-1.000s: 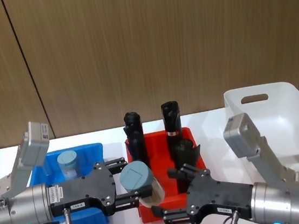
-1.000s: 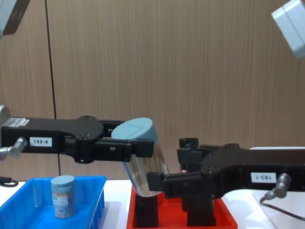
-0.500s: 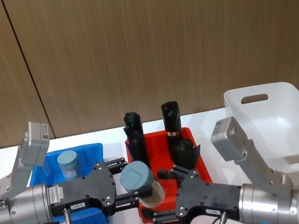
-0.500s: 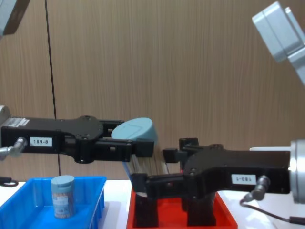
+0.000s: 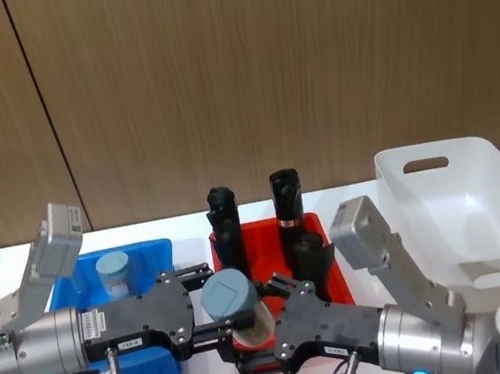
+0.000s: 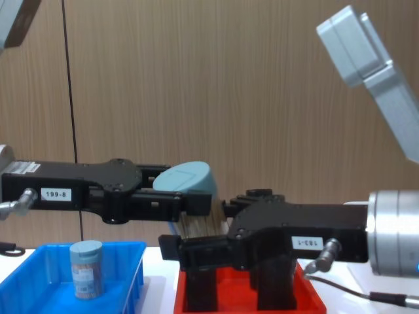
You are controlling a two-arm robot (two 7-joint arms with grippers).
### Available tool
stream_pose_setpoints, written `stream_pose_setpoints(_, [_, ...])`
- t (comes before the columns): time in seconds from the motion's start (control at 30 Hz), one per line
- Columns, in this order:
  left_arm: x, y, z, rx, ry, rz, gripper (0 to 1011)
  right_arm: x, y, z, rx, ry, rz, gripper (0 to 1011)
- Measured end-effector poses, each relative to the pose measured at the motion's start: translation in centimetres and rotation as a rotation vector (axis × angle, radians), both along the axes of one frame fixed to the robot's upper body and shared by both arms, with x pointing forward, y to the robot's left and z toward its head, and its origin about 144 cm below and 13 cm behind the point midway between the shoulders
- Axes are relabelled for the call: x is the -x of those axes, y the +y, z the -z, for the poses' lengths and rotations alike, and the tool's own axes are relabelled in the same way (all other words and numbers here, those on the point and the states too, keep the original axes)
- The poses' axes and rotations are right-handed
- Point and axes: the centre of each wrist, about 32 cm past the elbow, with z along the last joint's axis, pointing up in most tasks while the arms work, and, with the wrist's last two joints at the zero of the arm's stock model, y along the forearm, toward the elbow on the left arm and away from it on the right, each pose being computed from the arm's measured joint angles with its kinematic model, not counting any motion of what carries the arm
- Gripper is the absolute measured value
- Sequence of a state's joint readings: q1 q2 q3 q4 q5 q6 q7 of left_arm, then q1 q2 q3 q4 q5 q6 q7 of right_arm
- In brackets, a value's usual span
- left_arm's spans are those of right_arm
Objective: Pick the cotton swabs from the blue box and place them into the white box.
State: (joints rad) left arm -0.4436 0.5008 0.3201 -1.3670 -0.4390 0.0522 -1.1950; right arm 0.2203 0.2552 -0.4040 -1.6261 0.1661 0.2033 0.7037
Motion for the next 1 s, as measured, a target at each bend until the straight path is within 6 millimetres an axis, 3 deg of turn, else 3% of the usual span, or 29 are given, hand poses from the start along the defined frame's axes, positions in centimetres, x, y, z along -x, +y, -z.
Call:
stream_pose_setpoints(0.57, [0.0,0.0,0.0,0.000,0.000,0.000,674,-0.6,1.0,0.4,0.022,-0.015,0.018,973])
stream_pose_setpoints(0.93, [0.0,0.0,0.0,0.000,0.000,0.002,674,-0.6,1.2,0.5,0.032,-0.025,0.020,661])
stream_pose_setpoints(1.0, [0.0,0.0,0.0,0.000,0.000,0.002,689,-0.6,1.2,0.5,0.034,-0.026,0.018,653])
